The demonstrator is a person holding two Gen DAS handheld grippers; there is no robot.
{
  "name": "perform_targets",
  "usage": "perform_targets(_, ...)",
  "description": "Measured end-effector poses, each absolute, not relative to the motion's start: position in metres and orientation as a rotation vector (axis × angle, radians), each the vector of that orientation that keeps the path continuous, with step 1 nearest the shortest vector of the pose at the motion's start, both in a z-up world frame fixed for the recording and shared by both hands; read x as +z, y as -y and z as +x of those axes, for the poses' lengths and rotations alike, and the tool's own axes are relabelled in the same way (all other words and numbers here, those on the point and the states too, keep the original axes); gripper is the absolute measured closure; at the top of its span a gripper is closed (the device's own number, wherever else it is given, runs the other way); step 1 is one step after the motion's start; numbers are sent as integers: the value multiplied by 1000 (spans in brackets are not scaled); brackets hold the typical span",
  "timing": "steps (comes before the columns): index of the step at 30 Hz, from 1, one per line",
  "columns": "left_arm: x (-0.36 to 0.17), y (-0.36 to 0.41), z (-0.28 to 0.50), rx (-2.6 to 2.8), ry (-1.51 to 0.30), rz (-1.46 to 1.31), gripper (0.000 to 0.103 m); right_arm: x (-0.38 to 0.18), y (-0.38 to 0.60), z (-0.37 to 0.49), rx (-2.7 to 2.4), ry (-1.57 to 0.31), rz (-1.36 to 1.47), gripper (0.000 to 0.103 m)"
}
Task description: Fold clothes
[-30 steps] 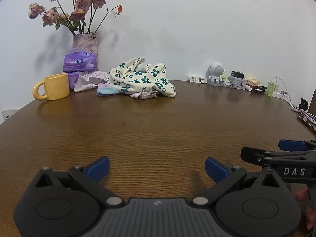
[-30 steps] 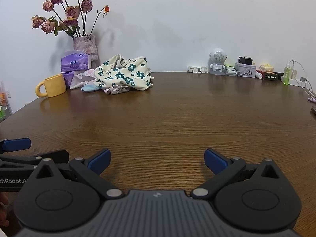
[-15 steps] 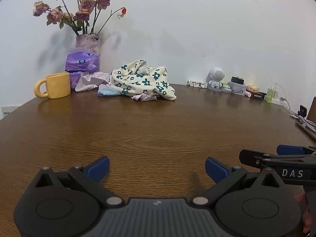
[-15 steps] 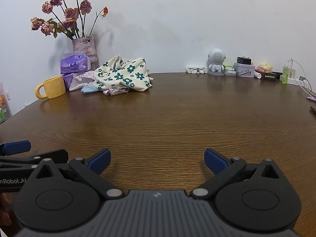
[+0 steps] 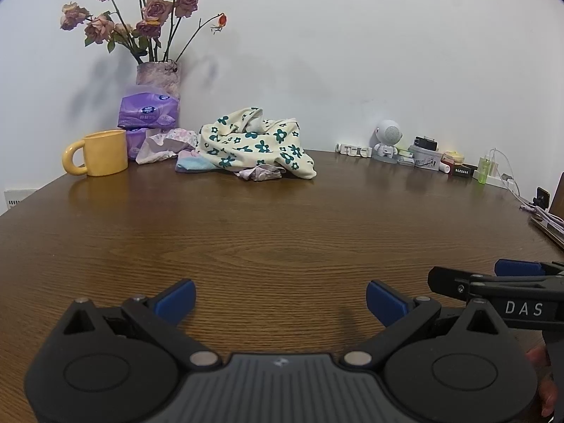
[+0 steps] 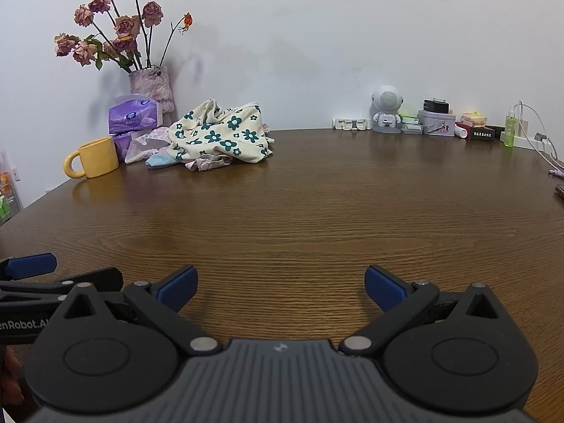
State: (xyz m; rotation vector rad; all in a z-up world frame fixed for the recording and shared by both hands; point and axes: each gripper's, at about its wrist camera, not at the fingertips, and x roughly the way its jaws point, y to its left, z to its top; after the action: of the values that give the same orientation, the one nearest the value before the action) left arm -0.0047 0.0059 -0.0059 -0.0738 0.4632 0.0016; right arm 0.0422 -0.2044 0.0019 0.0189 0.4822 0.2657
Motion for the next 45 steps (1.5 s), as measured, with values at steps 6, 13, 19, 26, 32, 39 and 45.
perform_targets(6, -6, -4, -5, 4, -461, -70, 0, 1, 203, 41, 265, -482, 18, 0)
perform_targets(13, -7, -4, -6, 8, -460, -72, 0, 1, 202, 40, 263, -480, 14, 0)
perform_targets(19, -6, -3, -7, 12, -457, -67, 0, 1, 202, 41, 262, -482, 13, 0)
perform_targets(26, -6, -2, -6, 13, -456, -67, 0, 2, 203, 41, 261, -481, 14, 0)
perform_targets(32, -6, -2, -6, 16, -456, -66, 0, 1, 204, 41, 262, -483, 14, 0)
perform_targets(39, -6, -2, -6, 16, -458, -67, 0, 1, 204, 41, 263, -485, 15, 0)
perform_targets(45, -6, -2, -6, 14, -460, -67, 0, 1, 204, 42, 263, -488, 16, 0)
